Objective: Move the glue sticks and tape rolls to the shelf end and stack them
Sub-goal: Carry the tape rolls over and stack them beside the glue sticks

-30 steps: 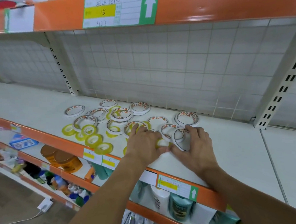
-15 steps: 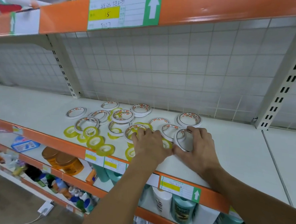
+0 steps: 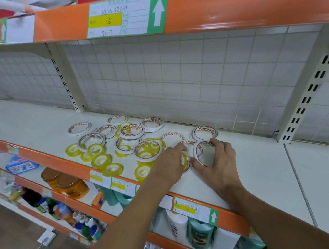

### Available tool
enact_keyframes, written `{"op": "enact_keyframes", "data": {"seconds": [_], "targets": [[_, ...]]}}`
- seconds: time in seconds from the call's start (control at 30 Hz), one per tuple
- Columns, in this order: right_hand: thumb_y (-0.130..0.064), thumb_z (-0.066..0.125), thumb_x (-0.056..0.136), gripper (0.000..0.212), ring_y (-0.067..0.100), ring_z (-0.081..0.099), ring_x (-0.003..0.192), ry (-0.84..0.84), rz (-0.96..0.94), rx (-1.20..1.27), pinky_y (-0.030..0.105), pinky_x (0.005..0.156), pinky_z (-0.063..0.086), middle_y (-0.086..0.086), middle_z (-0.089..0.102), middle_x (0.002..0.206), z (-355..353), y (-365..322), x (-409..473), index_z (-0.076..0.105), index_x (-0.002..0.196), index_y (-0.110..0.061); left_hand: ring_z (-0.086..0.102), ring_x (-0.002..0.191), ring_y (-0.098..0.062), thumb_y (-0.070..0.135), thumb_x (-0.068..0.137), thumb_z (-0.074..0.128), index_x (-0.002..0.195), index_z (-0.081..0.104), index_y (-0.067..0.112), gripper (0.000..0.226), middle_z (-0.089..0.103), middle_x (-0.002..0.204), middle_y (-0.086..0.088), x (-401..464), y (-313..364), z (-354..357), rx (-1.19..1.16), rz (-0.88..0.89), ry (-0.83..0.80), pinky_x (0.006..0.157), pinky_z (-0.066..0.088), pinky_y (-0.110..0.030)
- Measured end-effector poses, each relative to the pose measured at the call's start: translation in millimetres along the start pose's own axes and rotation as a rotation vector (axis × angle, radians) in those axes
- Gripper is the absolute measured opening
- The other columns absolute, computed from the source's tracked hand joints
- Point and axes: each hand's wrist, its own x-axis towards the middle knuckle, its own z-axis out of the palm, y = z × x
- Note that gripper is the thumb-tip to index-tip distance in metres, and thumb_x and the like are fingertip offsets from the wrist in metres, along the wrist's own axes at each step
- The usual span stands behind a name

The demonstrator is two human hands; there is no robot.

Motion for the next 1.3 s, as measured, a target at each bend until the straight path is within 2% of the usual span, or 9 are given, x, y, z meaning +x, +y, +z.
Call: {"op": "enact_keyframes", "data": {"seconds": [0.17,0.23,0.3,0.4,0.53,0.7,0.87,1.07,1.3], "targets": [[-0.052,0.081,0.068,0.086,0.026,0.043,0.117,-0.004,-0.017,-0.015,0.033,0.103,0.036,0.008,0.047,0.125,1,-1,-1,0.05,0.136,-0.011,0.056,0.102,-0.025,0.01,0.093,0.047,0.121,0.061,0.019,0.032,0.05,0.123,-0.01,0,-3,-1,-0.234,-0.141,-0.021,0.078,0.041,-0.025],[-0.051,0.083,0.067,0.087,0.027,0.043,0.117,-0.008,-0.017,-0.015,0.033,0.102,0.035,0.008,0.048,0.125,1,-1,0,0.051,0.136,-0.009,0.054,0.107,-0.024,0.027,0.097,0.048,0.121,0.059,0.021,0.027,0.045,0.125,-0.008,0,-1,0,-0.234,-0.193,-0.071,0.088,0.043,-0.031],[-0.047,0.088,0.064,0.089,0.029,0.044,0.115,-0.016,-0.033,-0.018,0.034,0.1,0.035,0.011,0.048,0.124,2,0,0,0.052,0.134,-0.007,0.051,0.113,-0.024,0.044,0.092,0.058,0.123,0.051,0.022,0.038,0.039,0.126,-0.006,-1,-3,0,-0.198,-0.224,-0.127,0.09,0.042,-0.031],[-0.039,0.089,0.062,0.087,0.033,0.047,0.112,-0.01,-0.043,-0.027,0.036,0.098,0.037,0.014,0.049,0.122,1,1,0,0.053,0.133,-0.005,0.049,0.115,-0.025,0.036,0.083,0.074,0.128,0.043,0.021,0.056,0.031,0.129,-0.007,-2,-8,-6,-0.109,-0.226,-0.231,0.087,0.04,-0.028],[-0.043,0.088,0.059,0.092,0.037,0.049,0.108,-0.02,-0.06,-0.055,0.044,0.097,0.042,0.017,0.049,0.119,2,1,-1,0.053,0.133,-0.001,0.053,0.113,-0.027,0.022,0.086,0.07,0.134,0.041,0.018,0.056,0.035,0.132,-0.01,-5,-13,-13,0.053,-0.154,-0.202,0.093,0.045,-0.033],[-0.052,0.083,0.065,0.102,0.03,0.038,0.118,-0.176,-0.122,-0.147,0.038,0.104,0.037,0.012,0.04,0.129,-13,-7,1,0.041,0.145,-0.005,0.055,0.108,-0.026,0.034,0.082,0.074,0.123,0.042,0.011,0.057,0.056,0.119,-0.01,-5,-7,-16,0.197,-0.039,-0.03,0.084,0.045,-0.034],[-0.065,0.076,0.064,0.1,0.027,0.035,0.124,-0.401,-0.197,-0.277,0.035,0.107,0.037,0.006,0.035,0.135,-44,-10,15,0.041,0.142,-0.012,0.052,0.114,-0.027,0.042,0.08,0.074,0.125,0.053,0.012,0.058,0.055,0.121,-0.009,3,7,-19,0.432,-0.001,0.014,0.092,0.047,-0.036],[-0.066,0.074,0.069,0.093,0.024,0.038,0.119,-0.655,-0.11,-0.476,0.039,0.101,0.043,0.005,0.041,0.125,-80,-12,21,0.044,0.138,-0.013,0.056,0.116,-0.026,0.022,0.082,0.069,0.139,0.048,0.016,0.061,0.052,0.13,-0.008,9,32,-10,0.417,0.053,-0.01,0.097,0.048,-0.038],[-0.062,0.077,0.07,0.093,0.023,0.038,0.12,-0.672,-0.089,-0.566,0.039,0.1,0.045,0.005,0.04,0.127,-136,7,6,0.044,0.142,-0.013,0.055,0.118,-0.027,0.03,0.088,0.068,0.138,0.044,0.018,0.057,0.051,0.129,-0.008,15,87,13,0.48,0.12,-0.051,0.093,0.049,-0.039]]}}
